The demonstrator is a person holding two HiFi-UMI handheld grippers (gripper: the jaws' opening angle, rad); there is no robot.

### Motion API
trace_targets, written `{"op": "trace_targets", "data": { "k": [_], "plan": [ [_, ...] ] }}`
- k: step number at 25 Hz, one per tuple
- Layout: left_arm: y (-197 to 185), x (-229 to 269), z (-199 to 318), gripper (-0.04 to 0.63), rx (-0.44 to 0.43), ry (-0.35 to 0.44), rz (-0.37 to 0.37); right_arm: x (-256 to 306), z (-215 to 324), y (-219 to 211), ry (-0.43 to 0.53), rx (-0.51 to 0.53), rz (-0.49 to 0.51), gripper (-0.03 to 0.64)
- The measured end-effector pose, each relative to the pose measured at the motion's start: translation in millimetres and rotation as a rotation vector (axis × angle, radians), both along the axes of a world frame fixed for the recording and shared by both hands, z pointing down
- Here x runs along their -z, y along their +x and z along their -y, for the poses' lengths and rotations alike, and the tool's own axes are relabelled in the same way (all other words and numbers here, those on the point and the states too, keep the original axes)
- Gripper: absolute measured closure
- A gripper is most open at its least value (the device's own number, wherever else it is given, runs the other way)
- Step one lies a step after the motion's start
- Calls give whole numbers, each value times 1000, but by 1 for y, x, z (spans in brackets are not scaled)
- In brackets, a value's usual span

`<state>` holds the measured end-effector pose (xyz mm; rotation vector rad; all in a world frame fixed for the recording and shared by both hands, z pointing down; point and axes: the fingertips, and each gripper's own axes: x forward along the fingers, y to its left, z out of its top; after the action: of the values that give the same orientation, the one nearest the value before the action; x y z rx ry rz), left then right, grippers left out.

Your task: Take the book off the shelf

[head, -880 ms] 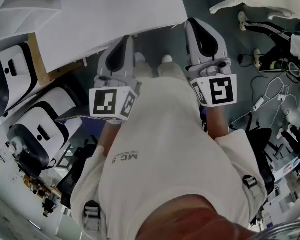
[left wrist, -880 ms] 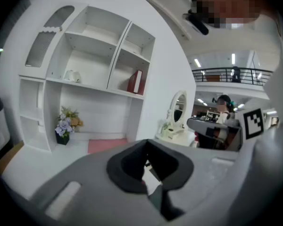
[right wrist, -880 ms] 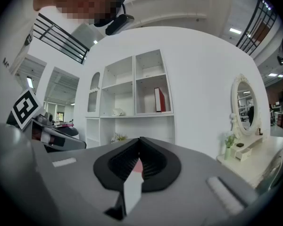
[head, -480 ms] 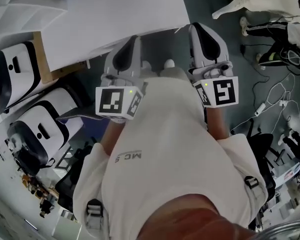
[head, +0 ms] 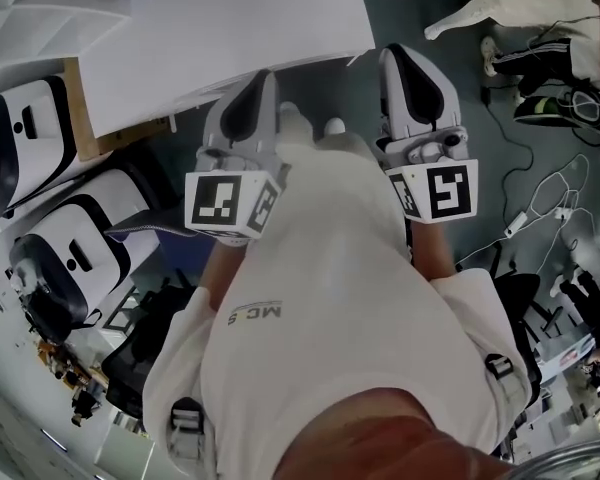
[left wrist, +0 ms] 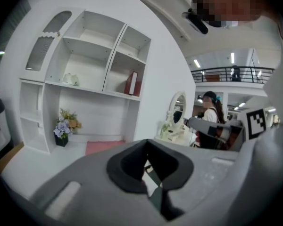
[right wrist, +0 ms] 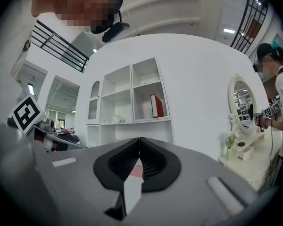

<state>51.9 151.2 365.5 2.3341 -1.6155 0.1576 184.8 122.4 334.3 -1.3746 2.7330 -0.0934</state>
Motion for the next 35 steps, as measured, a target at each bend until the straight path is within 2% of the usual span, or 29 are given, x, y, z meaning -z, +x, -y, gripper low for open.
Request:
{"op": "trace_targets", "data": {
  "k": [5,9,20,28,35],
  "plan": [
    [-16,2,37,594,-9,11,-15,3,31,-18,2,0,-7,623],
    [-33,11,75,594,-29,49,-44,18,62,-42,21,5,37,621],
    [-65,41,187,594,-154,84,-64,55,173,-97,83,-79,31,621],
    [-104,38,231,594,-180,87,-61,55,216,-124,86,-128,24,615],
    [-94,34,255,594,-188,90,-57,55,243,-129,90,-126,20,601]
  ]
}}
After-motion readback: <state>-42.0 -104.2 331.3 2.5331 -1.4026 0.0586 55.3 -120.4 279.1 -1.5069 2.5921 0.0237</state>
